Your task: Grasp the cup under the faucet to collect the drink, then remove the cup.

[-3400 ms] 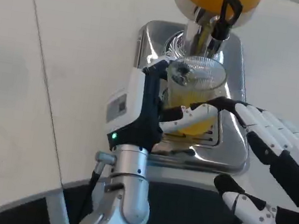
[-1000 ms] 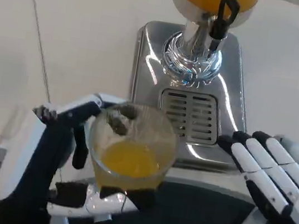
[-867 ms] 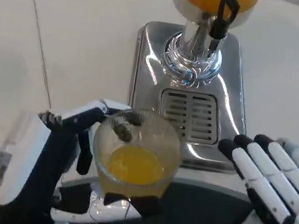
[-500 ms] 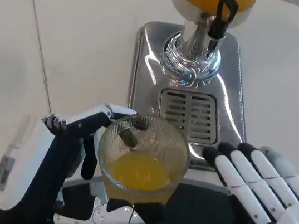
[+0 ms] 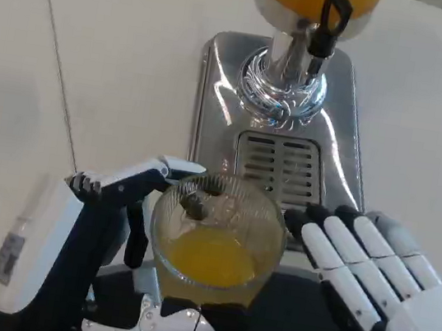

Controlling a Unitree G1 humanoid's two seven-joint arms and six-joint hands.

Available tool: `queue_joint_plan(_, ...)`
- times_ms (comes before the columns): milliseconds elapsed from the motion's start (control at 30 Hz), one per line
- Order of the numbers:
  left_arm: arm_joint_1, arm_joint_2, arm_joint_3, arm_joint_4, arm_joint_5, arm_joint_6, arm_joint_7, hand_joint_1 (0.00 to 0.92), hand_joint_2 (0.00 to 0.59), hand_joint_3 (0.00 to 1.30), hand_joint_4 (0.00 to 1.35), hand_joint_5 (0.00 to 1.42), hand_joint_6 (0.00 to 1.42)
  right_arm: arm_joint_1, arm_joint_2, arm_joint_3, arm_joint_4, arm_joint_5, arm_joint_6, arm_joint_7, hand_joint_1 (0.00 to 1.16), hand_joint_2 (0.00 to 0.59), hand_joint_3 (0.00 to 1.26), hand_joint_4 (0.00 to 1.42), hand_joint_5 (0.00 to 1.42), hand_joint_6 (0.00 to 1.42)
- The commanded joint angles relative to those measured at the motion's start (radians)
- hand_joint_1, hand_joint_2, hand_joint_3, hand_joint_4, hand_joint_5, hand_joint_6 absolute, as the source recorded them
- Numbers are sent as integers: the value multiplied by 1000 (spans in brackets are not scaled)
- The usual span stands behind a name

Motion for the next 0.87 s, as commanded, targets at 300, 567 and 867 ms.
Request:
queue_joint_plan(300, 5, -12, 9, -14, 2, -56, 5, 760, 0, 1036, 1032, 1240, 1424, 49, 65, 53, -25, -61, 6, -14, 70, 527, 0, 0, 0, 0)
queue_joint_plan(567, 10, -18, 16, -10, -11, -48, 4, 760, 0, 1036, 1032, 1240, 1424, 38, 75, 73, -44, -76, 36, 9, 58, 521, 0, 0, 0, 0)
queue_joint_plan(867, 14, -26, 20, -8, -14, -46, 0, 760, 0, 1036, 1032, 1240, 1424, 34, 68, 75, -51, -76, 54, 17, 49, 517, 0, 0, 0, 0)
